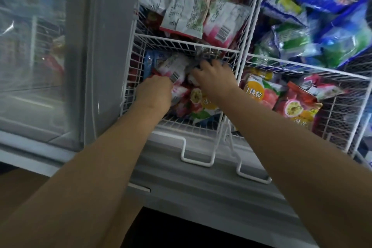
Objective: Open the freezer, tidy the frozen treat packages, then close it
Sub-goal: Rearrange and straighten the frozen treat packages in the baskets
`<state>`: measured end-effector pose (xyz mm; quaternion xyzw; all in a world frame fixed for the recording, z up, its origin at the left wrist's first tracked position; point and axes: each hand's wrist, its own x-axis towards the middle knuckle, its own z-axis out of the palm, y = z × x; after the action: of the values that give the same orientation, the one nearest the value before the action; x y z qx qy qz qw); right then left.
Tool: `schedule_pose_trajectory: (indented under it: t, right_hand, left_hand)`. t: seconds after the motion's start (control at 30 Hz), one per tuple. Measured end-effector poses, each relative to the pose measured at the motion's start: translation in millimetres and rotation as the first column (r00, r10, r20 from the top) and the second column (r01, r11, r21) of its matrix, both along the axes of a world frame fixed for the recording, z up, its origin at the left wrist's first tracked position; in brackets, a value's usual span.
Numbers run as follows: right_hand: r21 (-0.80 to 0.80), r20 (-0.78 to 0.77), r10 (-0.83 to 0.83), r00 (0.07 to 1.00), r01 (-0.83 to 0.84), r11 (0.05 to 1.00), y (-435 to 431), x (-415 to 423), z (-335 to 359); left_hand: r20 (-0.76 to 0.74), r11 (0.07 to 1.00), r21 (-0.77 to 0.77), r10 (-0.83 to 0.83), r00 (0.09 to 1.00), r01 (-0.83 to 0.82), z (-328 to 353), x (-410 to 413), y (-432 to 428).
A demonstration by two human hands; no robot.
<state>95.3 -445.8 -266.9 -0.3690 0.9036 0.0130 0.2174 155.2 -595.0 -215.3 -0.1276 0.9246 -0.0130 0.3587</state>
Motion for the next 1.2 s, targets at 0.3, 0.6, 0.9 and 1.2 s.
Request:
schedule_pose_trajectory:
  t: [0.3,0.6,0.9,1.2]
  right_hand:
    - [-0.592,0.052,-0.407,0.912,0.357,0.722,95,17,85]
    - [-0.351,-0.024,-0.623,0.782,0.577,0.738,223,41,85]
    - [0.218,0.248,-0.415,0.875,0.367,0.904,234,68,21]
    - [0.326,0.296,-0.45,0.843,0.354,0.877,217,57,3]
  left_hand:
    - [-0.147,0.972,0.196,0.156,0.977,-0.126,80,6,28]
    - [-0.32,0.962,0.178,-0.143,0.937,0.208,77,-19,166]
    - [-0.207,0.785,0.054,-0.596,0.776,0.617,11,2,231]
    - [-0.011,0.843,0.242,-0.493,0.87,0.481,-44,2,197]
